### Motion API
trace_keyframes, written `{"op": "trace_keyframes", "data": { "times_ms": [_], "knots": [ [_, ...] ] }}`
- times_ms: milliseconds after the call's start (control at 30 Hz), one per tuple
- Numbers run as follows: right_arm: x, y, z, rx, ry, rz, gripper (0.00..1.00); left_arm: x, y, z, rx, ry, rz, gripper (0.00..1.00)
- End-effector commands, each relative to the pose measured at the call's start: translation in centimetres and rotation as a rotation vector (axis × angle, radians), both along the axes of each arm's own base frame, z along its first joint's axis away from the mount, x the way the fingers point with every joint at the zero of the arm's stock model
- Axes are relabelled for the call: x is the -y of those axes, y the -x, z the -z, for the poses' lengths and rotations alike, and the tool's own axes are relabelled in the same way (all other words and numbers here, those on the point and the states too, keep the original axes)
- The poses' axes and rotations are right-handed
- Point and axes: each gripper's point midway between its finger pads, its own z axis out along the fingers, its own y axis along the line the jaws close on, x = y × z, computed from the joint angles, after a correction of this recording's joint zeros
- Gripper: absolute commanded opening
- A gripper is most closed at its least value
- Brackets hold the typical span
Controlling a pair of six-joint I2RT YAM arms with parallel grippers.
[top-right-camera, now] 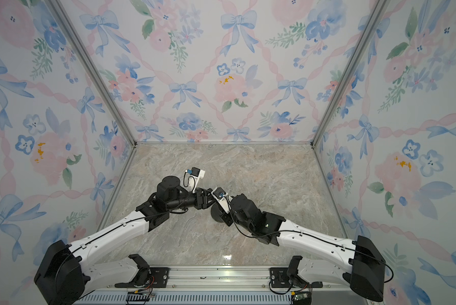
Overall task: Assemble a microphone stand
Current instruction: Hold the microphone stand pole at the microphone stand base.
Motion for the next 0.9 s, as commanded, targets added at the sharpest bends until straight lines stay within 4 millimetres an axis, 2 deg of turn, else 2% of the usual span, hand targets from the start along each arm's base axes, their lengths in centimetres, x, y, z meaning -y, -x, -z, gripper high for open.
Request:
{"op": "trace_keyframes", "data": {
  "times_ms": [0,167,433,533,667,700,767,800,867],
  "knots": [
    [0.6,-0.1,-1.7,0.06,-0.049,0.02,0.19,-0.4,0.2,-2.2,0.046,0.033,0.0,0.65],
    [0.7,0.1,-1.9,0.065,-0.069,0.014,0.19,-0.3,0.0,-2.0,0.039,0.026,0.001,0.45],
    [0.1,-0.3,-1.3,0.062,-0.059,0.017,0.18,0.0,-0.6,-2.4,0.077,-0.002,-0.018,0.42],
    [0.0,-0.6,-1.3,0.071,-0.064,0.028,0.17,0.0,-0.8,-2.3,0.104,-0.044,-0.038,0.36],
    [-0.3,-1.1,-1.4,0.073,-0.086,0.039,0.18,0.4,-1.0,-2.2,0.134,-0.104,-0.031,0.22],
    [-0.3,-1.2,-1.5,0.068,-0.098,0.047,0.2,0.5,-1.1,-2.2,0.143,-0.116,-0.031,0.2],
    [-0.2,-1.6,-1.8,0.056,-0.131,0.066,0.42,0.4,-1.6,-2.4,0.177,-0.152,-0.051,0.19],
    [-0.1,-1.7,-1.9,0.049,-0.141,0.069,0.47,0.4,-1.8,-2.7,0.195,-0.167,-0.063,0.18],
    [0.0,-1.2,-1.3,0.026,-0.144,0.012,0.71,0.1,-2.4,-3.4,0.243,-0.204,-0.091,0.18]
  ]
}}
